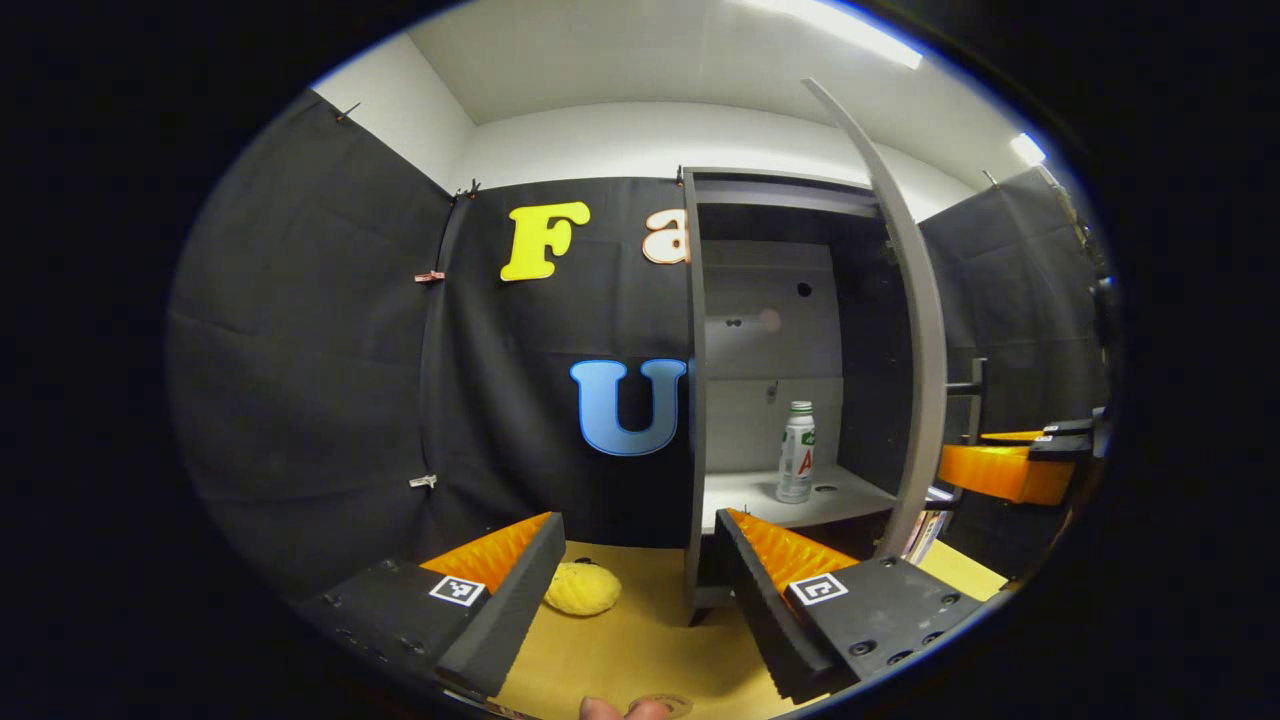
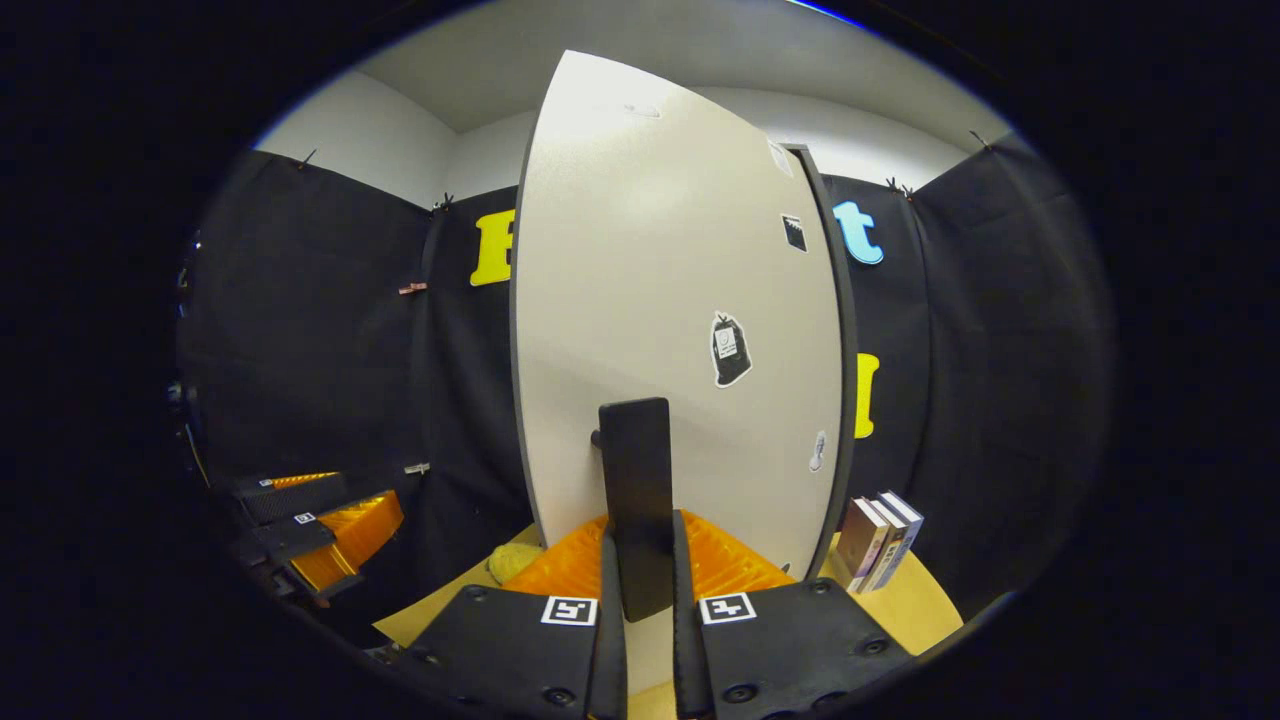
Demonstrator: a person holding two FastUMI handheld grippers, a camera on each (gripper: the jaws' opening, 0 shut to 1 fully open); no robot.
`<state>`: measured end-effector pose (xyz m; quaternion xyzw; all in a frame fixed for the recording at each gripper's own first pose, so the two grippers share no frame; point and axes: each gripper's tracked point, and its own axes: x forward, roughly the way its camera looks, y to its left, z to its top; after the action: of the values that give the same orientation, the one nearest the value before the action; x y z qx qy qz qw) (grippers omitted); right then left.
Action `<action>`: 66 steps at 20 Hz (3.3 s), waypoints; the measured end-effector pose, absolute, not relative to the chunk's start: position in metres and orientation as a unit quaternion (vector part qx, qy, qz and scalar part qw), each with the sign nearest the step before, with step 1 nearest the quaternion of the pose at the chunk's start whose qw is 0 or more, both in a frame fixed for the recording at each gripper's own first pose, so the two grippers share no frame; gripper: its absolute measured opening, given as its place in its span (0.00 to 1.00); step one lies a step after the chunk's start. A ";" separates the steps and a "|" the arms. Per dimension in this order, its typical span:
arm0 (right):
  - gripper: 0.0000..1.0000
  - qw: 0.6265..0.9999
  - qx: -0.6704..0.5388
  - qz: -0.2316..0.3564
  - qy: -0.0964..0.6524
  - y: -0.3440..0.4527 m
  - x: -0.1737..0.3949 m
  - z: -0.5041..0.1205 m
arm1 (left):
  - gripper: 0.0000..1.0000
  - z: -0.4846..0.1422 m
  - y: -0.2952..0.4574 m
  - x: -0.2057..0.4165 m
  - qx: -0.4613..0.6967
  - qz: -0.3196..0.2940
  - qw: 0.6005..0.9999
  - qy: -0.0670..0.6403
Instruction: Open the cabinet door with the right hand, grasp the bottle in the cabinet with the left hand and place it on the coaster, then close the cabinet door with the right hand.
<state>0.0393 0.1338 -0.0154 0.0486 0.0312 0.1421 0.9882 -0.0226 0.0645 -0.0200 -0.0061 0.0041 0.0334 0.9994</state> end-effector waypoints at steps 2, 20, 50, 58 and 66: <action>0.22 0.990 0.048 0.132 0.035 0.115 0.030 -0.016 | 0.94 -0.017 0.051 -0.023 -0.005 0.027 1.000 0.005; 0.16 0.998 0.025 0.056 0.033 -0.016 0.013 -0.005 | 0.94 0.008 -0.056 0.005 -0.002 -0.033 0.999 -0.009; 1.00 0.998 0.051 -0.033 0.006 -0.135 0.023 0.004 | 0.94 0.001 -0.173 0.189 0.004 -0.085 0.996 -0.014; 1.00 0.996 0.057 -0.066 0.009 -0.166 0.045 -0.003 | 0.95 -0.031 -0.172 0.288 -0.007 -0.073 0.997 -0.007; 1.00 0.995 0.053 -0.089 0.016 -0.183 0.059 -0.010 | 0.94 -0.068 -0.173 0.349 0.004 -0.061 0.998 0.009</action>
<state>0.0593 -0.1829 -0.0100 0.0535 0.0159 -0.0886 0.9945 0.3487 -0.1734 -0.0681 0.0041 0.0093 -0.0608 0.9981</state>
